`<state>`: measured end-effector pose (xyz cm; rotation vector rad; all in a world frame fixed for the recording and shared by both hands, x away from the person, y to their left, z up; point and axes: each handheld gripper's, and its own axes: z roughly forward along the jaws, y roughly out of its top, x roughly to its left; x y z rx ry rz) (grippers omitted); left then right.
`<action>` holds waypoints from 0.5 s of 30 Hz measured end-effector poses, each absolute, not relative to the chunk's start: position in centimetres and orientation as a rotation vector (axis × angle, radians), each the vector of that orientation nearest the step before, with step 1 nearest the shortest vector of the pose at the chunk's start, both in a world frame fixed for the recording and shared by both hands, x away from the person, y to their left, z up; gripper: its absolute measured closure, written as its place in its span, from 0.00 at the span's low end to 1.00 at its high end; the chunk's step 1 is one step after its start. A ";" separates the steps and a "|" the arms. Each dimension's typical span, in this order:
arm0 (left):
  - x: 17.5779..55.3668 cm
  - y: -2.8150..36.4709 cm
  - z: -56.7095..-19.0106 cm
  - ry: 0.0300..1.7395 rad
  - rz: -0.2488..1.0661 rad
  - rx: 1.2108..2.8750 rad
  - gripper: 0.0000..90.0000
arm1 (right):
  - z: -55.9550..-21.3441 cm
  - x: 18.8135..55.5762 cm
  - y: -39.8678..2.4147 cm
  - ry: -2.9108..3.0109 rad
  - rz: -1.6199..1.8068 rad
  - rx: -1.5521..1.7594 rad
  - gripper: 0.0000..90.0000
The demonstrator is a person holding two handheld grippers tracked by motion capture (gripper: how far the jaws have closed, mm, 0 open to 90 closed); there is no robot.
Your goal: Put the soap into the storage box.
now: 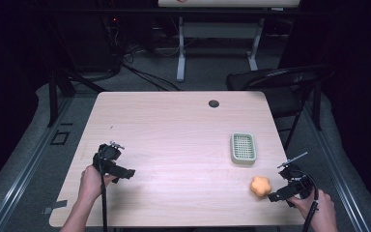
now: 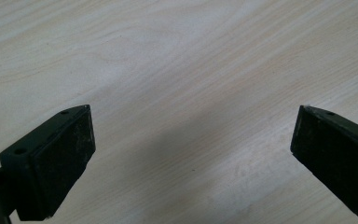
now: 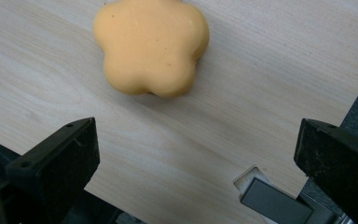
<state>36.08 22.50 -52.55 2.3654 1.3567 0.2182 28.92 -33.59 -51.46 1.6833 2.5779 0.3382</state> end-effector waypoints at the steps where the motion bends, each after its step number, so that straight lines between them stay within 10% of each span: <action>1: 36.1 22.5 -52.5 1.355 0.216 2.366 0.00 | -51.5 28.9 -33.6 2.579 0.332 1.676 0.00; 15: 36.1 22.4 -52.6 1.343 0.220 2.368 0.00 | -51.3 29.6 -32.7 2.621 0.294 1.614 0.00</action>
